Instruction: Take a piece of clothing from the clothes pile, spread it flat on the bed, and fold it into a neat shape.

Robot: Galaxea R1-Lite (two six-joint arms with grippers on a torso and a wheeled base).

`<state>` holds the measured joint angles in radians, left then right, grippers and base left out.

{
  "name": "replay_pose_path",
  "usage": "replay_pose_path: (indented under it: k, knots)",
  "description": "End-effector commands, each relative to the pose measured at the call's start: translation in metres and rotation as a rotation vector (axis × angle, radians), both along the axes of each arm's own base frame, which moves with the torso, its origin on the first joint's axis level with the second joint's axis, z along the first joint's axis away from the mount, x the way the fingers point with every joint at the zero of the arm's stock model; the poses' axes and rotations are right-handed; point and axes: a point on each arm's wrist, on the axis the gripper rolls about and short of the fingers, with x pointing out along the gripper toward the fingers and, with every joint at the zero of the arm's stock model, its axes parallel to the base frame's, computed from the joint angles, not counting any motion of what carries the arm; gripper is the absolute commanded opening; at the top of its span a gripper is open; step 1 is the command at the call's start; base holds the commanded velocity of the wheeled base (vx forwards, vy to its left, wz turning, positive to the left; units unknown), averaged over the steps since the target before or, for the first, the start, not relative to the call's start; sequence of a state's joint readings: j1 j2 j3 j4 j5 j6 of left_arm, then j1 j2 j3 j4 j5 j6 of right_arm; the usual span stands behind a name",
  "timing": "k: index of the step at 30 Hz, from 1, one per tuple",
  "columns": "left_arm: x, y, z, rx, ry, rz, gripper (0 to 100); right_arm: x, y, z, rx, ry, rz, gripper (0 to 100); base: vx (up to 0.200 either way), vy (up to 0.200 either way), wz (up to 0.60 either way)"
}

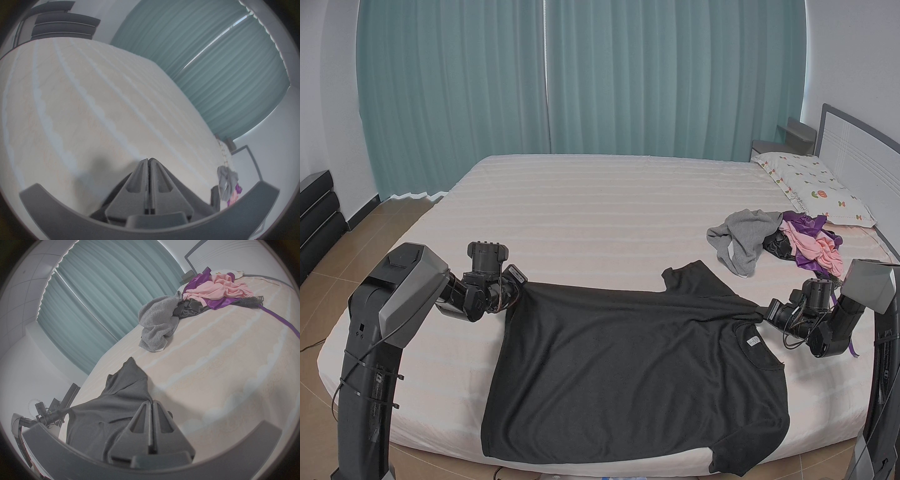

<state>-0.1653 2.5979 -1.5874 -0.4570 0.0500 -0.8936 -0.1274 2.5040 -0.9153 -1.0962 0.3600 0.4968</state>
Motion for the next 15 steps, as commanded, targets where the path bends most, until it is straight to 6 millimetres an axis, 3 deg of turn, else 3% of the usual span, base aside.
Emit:
replay_pose_path:
  k: [1, 15]
  knots:
    - [0.007, 0.012, 0.003, -0.023, -0.070, 0.040, 0, 0.000, 0.001, -0.002, 0.001, 0.007, 0.004, 0, 0.000, 0.000, 0.00]
    - [0.011, 0.014, -0.013, -0.022, -0.094, 0.031, 0, 0.000, 0.005, -0.008, 0.003, 0.021, 0.013, 0, 0.000, 0.000, 0.00]
